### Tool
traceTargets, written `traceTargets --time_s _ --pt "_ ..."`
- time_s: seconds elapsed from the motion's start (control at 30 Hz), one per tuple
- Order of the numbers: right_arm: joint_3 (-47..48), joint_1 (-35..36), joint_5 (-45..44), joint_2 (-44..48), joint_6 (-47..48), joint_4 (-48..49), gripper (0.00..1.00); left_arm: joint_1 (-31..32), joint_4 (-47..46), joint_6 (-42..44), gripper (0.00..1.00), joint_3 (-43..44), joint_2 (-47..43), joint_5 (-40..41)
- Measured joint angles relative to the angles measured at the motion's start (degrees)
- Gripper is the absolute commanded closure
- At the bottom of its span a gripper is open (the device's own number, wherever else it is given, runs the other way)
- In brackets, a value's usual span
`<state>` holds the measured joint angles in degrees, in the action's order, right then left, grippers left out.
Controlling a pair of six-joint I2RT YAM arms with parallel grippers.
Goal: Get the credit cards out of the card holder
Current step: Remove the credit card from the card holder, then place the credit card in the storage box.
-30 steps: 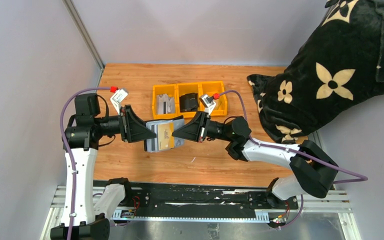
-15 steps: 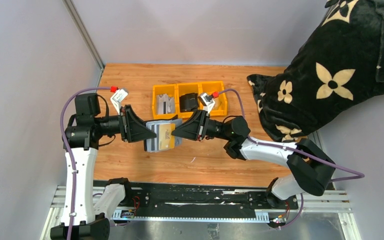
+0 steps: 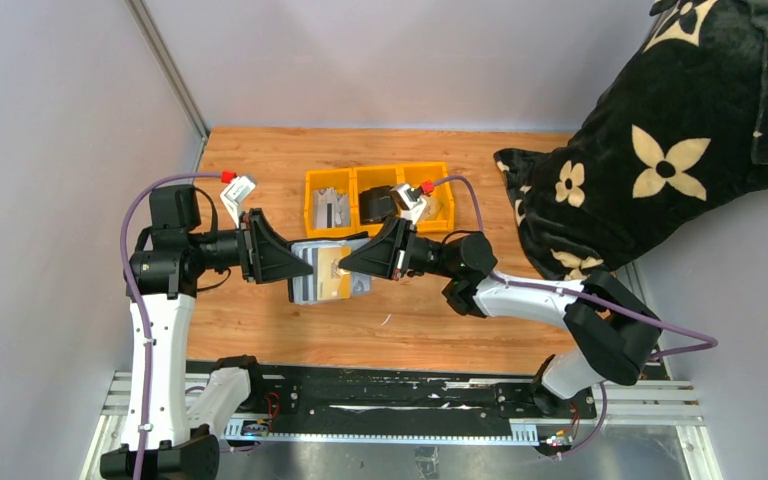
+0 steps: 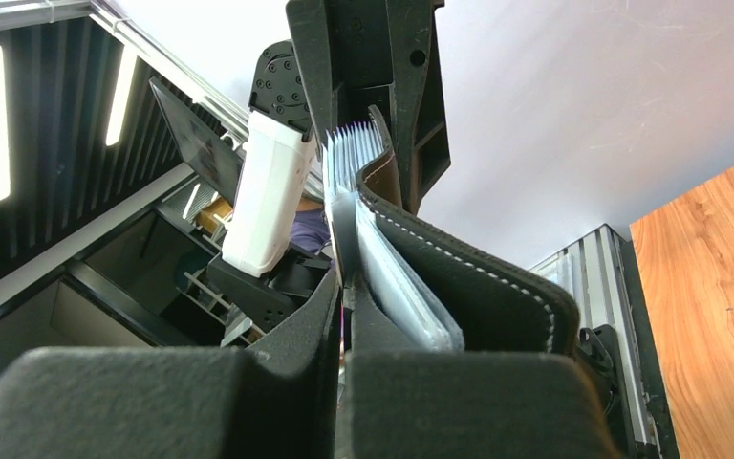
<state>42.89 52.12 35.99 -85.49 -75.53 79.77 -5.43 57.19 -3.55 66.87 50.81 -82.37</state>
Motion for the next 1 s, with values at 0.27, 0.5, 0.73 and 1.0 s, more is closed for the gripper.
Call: traceTargets --time_s 0.27,0.5,0.73,1.0 --pt "-3.45 -3.04 0.79 5.25 1.05 -2.78 1.00 0.04 -0.02 -0.07 0.89 0.37 0.11 -0.13" --pt "-4.72 -10.58 4.37 13.11 4.37 -12.04 1.00 0.04 -0.07 -0.04 0.90 0.70 0.13 -0.55" --pt "7.19 -25.27 -0.33 21.94 26.16 -53.57 1.00 0.04 -0.04 0.31 0.90 0.70 -0.04 1.16" --pt "20.63 -33.42 -13.60 8.39 44.57 -78.66 1.00 0.04 -0.02 1.11 0.91 0.70 -1.18 6.88"
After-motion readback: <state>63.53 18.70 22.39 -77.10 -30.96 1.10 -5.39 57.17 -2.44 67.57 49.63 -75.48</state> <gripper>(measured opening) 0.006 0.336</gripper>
